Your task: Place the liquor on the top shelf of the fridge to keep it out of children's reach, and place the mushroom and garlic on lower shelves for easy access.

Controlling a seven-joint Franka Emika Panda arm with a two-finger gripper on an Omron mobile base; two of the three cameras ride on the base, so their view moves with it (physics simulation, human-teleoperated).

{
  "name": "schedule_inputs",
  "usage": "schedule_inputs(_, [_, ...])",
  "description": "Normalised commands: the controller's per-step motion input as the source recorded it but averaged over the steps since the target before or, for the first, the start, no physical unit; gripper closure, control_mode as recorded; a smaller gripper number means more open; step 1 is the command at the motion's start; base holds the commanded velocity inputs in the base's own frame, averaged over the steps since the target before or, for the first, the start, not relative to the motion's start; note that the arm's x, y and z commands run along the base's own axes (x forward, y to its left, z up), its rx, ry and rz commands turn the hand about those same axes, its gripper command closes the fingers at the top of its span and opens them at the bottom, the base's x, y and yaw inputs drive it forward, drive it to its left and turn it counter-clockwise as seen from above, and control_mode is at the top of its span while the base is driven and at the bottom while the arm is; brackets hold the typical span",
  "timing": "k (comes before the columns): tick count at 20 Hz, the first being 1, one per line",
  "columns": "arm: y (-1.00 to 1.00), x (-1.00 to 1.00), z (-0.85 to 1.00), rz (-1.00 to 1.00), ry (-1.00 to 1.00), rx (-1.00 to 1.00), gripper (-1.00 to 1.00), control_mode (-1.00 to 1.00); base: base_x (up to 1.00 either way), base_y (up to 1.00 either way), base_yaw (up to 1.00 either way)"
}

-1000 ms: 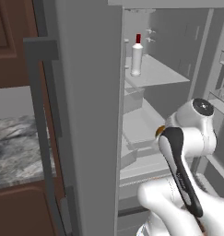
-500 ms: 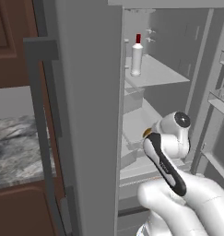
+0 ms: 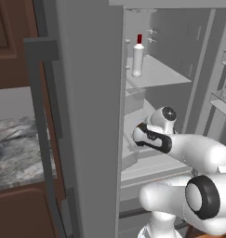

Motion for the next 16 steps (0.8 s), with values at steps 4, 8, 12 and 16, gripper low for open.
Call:
schedule_inputs(4, [0.02, 0.72, -0.24, 0.00, 0.00, 0.00, -1.00, -1.00, 0.00, 0.00, 0.00])
schedule_inputs(8, [0.01, 0.26, 0.13, 0.00, 0.03, 0.00, -1.00, -1.00, 0.00, 0.00, 0.00])
schedule_inputs(12, [0.00, -0.03, 0.62, 0.00, 0.00, 0.00, -1.00, -1.00, 0.00, 0.00, 0.00])
schedule_inputs(16, [0.11, -0.08, 0.64, 0.00, 0.00, -0.06, -1.00, -1.00, 0.00, 0.00, 0.00])
